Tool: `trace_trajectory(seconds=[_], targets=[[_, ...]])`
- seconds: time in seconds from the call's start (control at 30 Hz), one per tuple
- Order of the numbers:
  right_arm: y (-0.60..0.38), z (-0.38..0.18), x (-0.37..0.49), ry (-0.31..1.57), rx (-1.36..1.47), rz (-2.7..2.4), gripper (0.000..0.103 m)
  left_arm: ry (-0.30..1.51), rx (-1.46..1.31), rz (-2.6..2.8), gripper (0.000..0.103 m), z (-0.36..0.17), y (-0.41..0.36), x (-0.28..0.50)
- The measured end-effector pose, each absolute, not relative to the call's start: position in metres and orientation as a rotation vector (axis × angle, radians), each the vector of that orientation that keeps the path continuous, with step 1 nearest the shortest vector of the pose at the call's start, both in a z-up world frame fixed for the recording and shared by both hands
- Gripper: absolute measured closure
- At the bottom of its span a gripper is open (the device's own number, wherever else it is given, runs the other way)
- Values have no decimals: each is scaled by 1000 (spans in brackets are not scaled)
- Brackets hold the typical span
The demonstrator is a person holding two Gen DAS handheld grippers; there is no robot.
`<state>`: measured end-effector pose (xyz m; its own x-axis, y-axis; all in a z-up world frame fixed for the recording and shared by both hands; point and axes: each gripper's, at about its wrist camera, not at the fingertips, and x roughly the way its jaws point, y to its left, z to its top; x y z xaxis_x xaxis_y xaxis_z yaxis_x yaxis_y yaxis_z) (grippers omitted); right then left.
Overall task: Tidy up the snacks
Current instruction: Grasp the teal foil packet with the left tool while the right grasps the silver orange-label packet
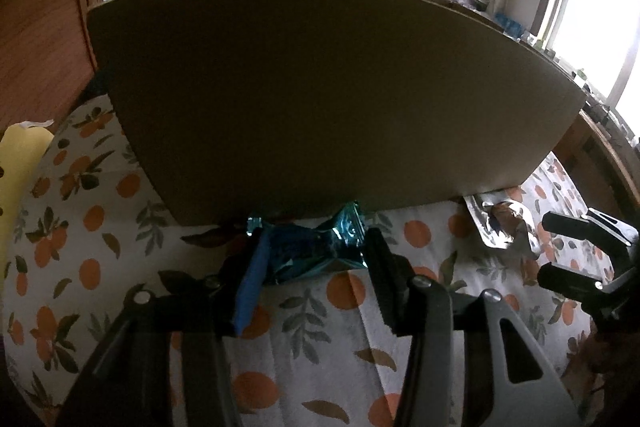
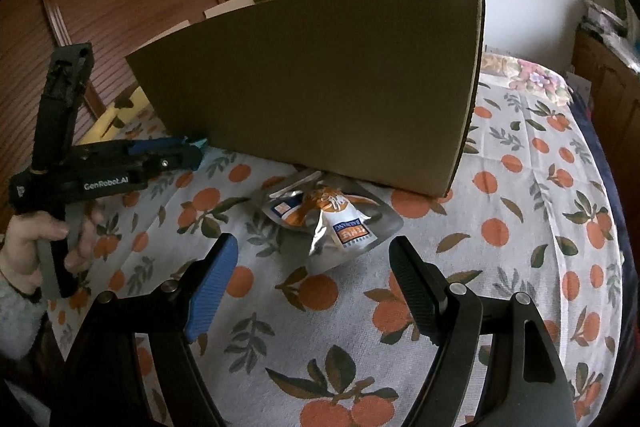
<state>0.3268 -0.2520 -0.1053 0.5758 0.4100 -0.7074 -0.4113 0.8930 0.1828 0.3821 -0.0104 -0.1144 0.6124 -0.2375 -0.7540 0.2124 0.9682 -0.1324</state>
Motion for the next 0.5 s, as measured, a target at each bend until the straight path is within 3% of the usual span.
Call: trace_trajectory(seconds=[0.23, 0.5], targets=[[-255, -107, 328, 848, 16, 492, 23, 904, 94, -245, 40, -122, -35, 385], [-257, -104, 325, 821, 10, 481, 23, 907, 99, -243, 39, -125, -45, 387]])
